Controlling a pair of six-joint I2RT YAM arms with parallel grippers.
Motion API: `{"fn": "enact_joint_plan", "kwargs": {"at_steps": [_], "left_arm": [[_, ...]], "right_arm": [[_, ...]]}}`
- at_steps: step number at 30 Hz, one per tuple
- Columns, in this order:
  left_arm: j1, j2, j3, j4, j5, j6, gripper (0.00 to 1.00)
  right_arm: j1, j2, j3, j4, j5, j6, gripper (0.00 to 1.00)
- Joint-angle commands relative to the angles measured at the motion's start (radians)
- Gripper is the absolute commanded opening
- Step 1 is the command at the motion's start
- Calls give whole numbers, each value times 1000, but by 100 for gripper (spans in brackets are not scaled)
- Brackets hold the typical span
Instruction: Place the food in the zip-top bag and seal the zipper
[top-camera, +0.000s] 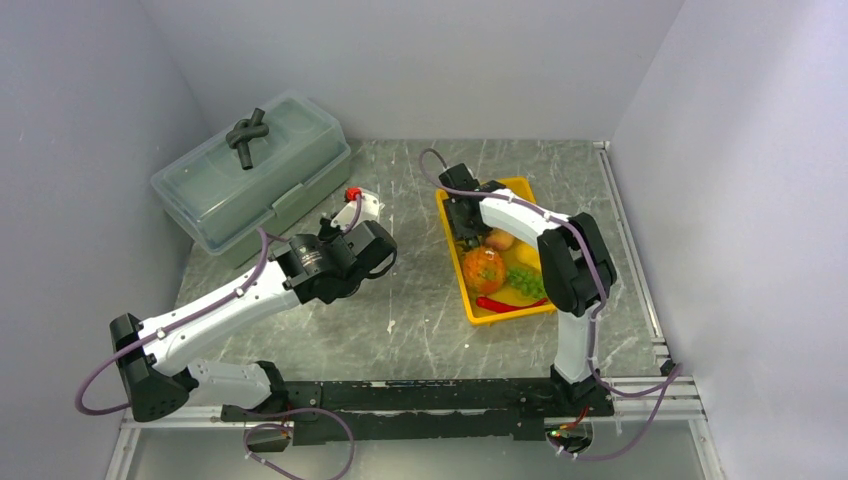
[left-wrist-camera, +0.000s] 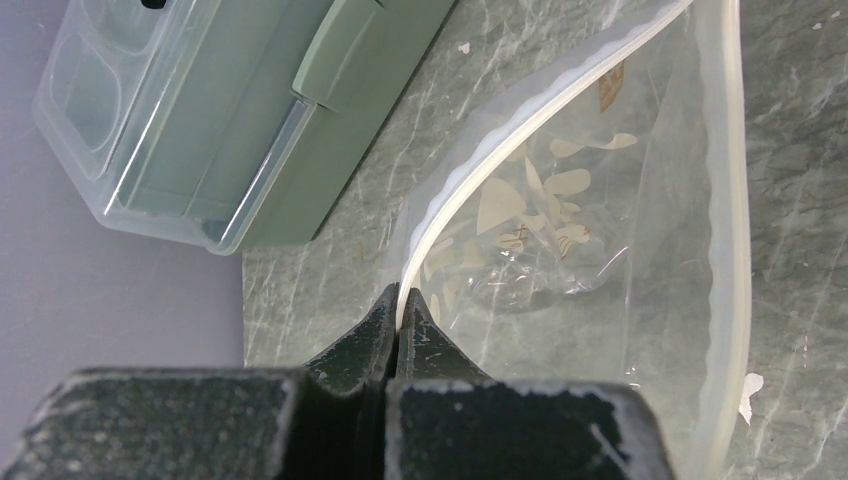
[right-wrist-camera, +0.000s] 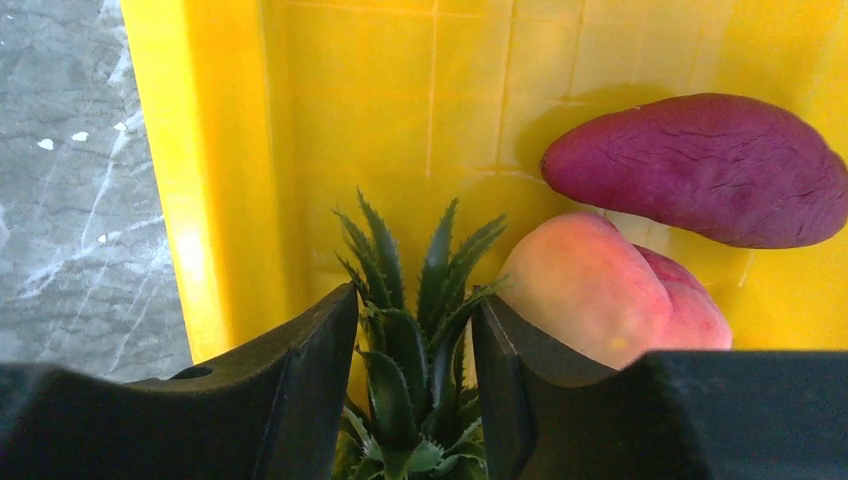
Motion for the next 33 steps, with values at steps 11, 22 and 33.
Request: {"fn": "enact_joint_plan", "kwargs": {"at_steps": [11, 22, 33], "left_arm": [[-6, -20, -1, 13, -9, 1, 0], [-6, -14, -2, 16, -2, -1, 0], [-6, -3, 2, 24, 23, -6, 0]], "right_arm": [[-4, -68, -4, -15, -11, 4, 0], [-4, -296, -57, 79, 54, 58, 0], [-3, -649, -328, 445, -7, 93, 0]]}}
